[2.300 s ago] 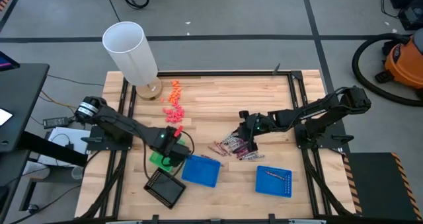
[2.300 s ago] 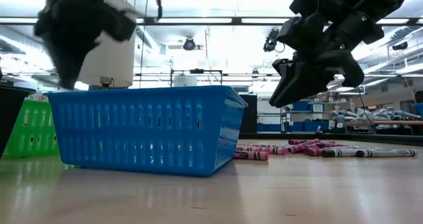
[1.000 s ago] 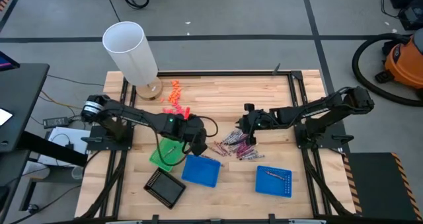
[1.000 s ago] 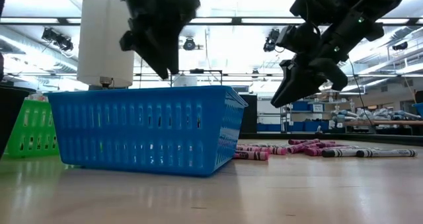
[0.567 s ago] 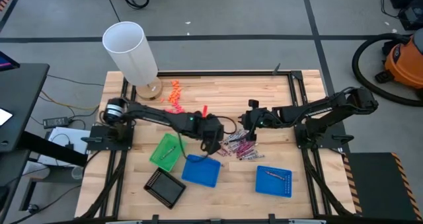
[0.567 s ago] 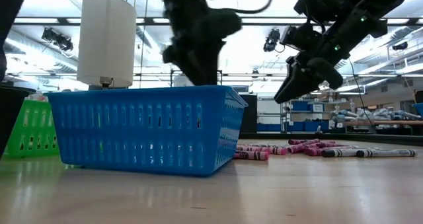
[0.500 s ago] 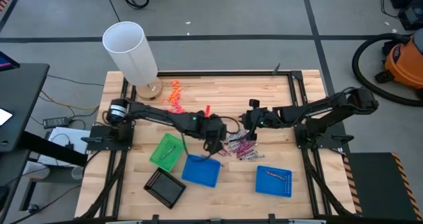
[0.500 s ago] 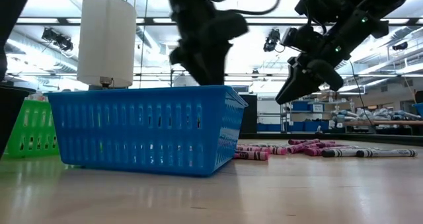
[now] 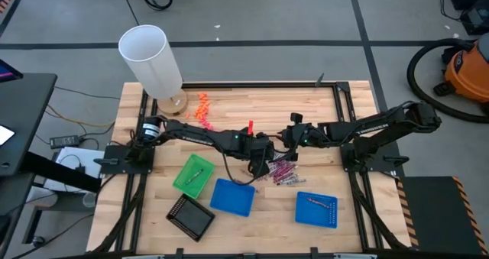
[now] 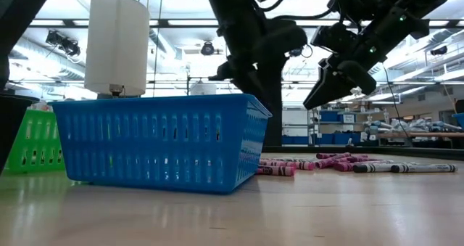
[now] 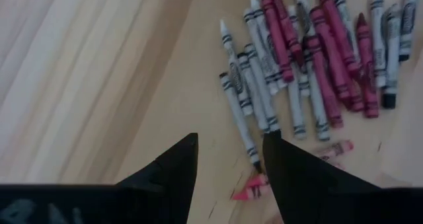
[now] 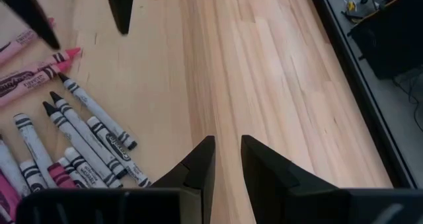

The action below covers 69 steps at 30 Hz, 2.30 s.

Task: Sort crayons
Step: Put the black crayon into the green basket

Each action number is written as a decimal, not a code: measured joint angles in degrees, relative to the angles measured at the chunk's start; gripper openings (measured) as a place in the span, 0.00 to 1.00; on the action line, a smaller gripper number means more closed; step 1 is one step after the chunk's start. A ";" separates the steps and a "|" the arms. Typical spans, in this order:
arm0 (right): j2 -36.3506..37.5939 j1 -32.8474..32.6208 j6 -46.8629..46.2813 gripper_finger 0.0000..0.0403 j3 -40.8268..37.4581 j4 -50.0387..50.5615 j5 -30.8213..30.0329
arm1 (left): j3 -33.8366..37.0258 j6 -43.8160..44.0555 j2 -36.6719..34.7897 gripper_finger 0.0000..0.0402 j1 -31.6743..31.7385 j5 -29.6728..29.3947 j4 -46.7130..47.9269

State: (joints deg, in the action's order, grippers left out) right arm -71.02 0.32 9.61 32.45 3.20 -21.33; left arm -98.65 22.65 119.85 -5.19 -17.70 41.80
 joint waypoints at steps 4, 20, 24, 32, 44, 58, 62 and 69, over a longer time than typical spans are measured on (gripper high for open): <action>0.00 0.00 0.00 0.21 0.00 0.00 -0.01 | 0.02 -0.88 0.01 0.45 0.00 0.03 -3.25; 1.74 -0.02 -1.11 0.21 0.00 3.84 -2.10 | 0.09 -7.54 2.26 0.45 -0.85 -0.56 -14.36; 3.36 -0.11 -2.03 0.21 0.00 4.83 -2.65 | 0.09 -9.33 2.26 0.45 -0.80 -0.46 -17.58; 3.50 -0.39 -2.77 0.21 -1.62 3.65 0.01 | 0.09 -9.03 5.88 0.45 -0.26 3.73 -17.18; 4.29 -1.80 -5.16 0.21 -3.78 2.91 0.21 | 0.04 -4.24 6.21 0.45 0.16 2.93 -6.93; 4.28 -3.19 -4.65 0.21 -3.78 2.03 -0.69 | 0.07 -5.97 6.26 0.45 0.12 1.38 -3.06; 4.28 -3.19 -4.57 0.21 -3.78 1.90 -0.71 | 0.09 -4.16 6.23 0.45 0.54 2.59 -3.03; 4.28 -3.19 -4.50 0.21 -3.78 1.82 -0.67 | 0.09 -2.21 6.72 0.45 0.85 4.39 -2.85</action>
State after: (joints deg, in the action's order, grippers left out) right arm -66.74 -2.87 5.10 28.67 5.03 -22.00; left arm -98.56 20.44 126.56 -4.34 -13.31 38.95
